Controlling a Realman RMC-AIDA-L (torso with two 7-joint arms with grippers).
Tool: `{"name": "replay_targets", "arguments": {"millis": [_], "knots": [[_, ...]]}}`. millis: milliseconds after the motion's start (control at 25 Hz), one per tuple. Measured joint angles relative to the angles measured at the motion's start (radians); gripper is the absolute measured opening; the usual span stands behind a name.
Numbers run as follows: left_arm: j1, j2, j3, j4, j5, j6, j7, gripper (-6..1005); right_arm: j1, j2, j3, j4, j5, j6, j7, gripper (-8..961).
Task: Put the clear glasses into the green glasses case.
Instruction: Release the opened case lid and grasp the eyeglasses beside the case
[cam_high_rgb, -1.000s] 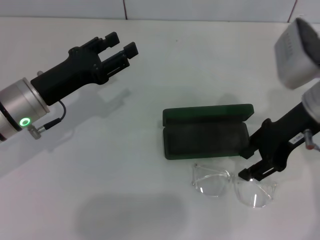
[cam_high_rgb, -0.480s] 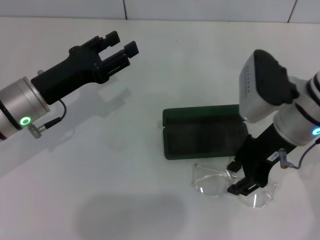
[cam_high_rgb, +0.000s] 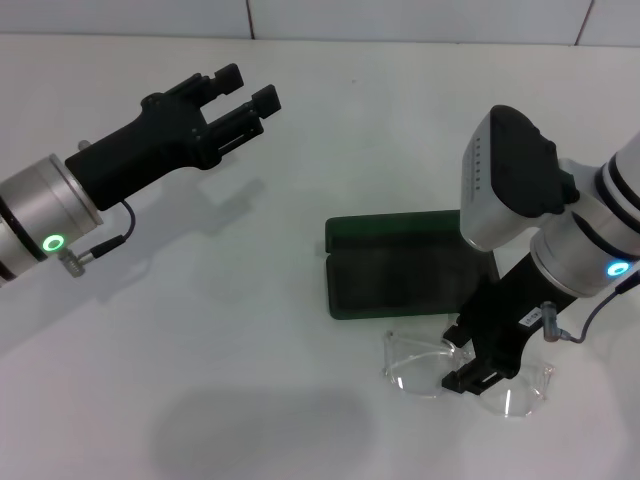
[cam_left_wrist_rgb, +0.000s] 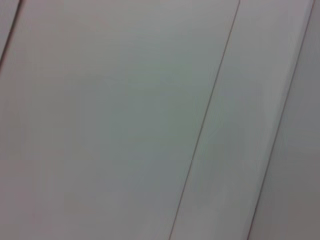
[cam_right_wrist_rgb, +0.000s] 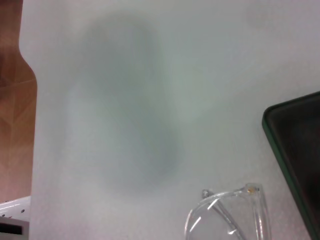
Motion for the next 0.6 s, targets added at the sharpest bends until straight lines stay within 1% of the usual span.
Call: {"name": "replay_targets", "arguments": {"millis": [600], "knots": [[0.005,-0.003,0.000,0.004,0.012,0.008,0.014,683,0.003,-0.003,-0.005,-0.001,-0.009,0.002,0.032,444]]}}
